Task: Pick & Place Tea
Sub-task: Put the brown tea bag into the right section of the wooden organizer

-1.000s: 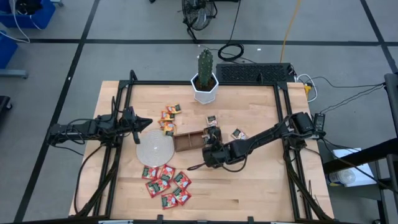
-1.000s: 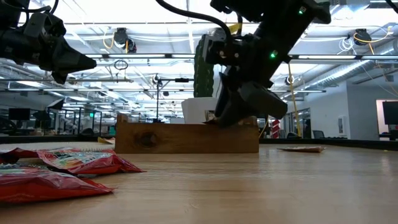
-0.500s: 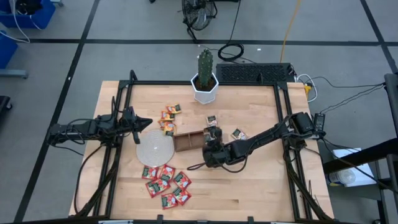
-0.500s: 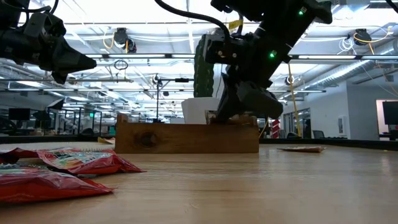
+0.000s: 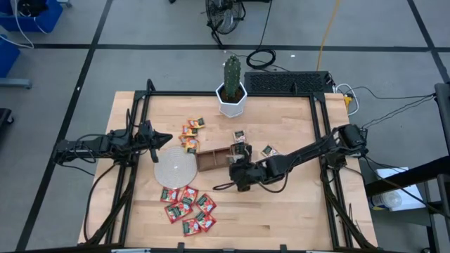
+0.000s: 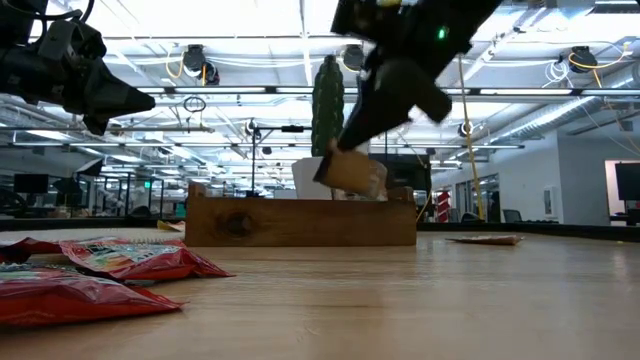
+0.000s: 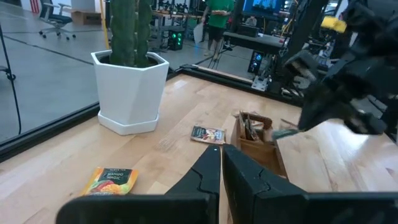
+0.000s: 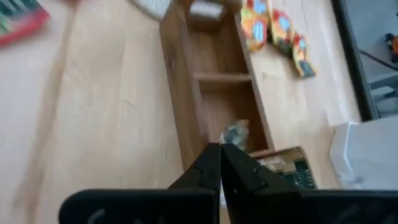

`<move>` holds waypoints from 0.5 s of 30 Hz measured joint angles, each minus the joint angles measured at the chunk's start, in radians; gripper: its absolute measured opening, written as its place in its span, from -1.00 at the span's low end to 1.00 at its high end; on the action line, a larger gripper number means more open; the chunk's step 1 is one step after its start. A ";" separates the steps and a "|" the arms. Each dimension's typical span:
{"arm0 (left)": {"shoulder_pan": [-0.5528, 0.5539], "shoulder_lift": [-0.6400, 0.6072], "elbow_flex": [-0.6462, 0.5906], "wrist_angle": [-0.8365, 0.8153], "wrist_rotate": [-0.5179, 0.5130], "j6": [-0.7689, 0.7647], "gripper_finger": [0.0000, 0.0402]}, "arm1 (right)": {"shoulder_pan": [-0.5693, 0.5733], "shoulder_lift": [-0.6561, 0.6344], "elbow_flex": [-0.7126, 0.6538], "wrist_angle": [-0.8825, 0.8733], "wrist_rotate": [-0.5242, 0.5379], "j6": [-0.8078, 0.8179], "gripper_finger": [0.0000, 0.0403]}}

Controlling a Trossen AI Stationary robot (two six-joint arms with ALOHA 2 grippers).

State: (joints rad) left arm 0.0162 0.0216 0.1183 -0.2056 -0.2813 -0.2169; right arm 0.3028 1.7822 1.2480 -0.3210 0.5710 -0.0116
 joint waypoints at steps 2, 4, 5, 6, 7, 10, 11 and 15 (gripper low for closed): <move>0.000 0.000 0.000 0.000 0.000 0.000 -0.89 | 0.003 -0.026 -0.005 0.000 0.000 0.001 -1.00; 0.000 0.000 0.000 0.001 0.000 0.000 -0.89 | 0.003 -0.061 -0.031 0.016 0.000 0.013 -1.00; 0.000 0.000 0.000 0.000 0.000 0.000 -0.89 | 0.001 -0.081 -0.053 0.032 0.000 0.023 -1.00; 0.000 0.000 0.000 0.000 0.000 0.000 -0.89 | -0.005 -0.102 -0.082 0.058 0.000 0.030 -1.00; 0.000 0.000 0.000 0.000 0.000 0.000 -0.89 | -0.009 -0.126 -0.121 0.095 0.000 0.039 -1.00; 0.000 0.000 0.000 0.000 0.000 0.000 -0.89 | -0.035 -0.198 -0.268 0.289 -0.044 0.055 -1.00; 0.000 0.000 0.000 0.000 0.000 0.000 -0.89 | -0.045 -0.224 -0.324 0.373 -0.072 0.056 -1.00; 0.000 0.000 0.000 0.000 0.000 0.000 -0.89 | -0.087 -0.308 -0.555 0.765 -0.148 0.056 -1.00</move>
State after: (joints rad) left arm 0.0162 0.0216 0.1184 -0.2055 -0.2813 -0.2169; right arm 0.2158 1.4743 0.6929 0.4440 0.4234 0.0444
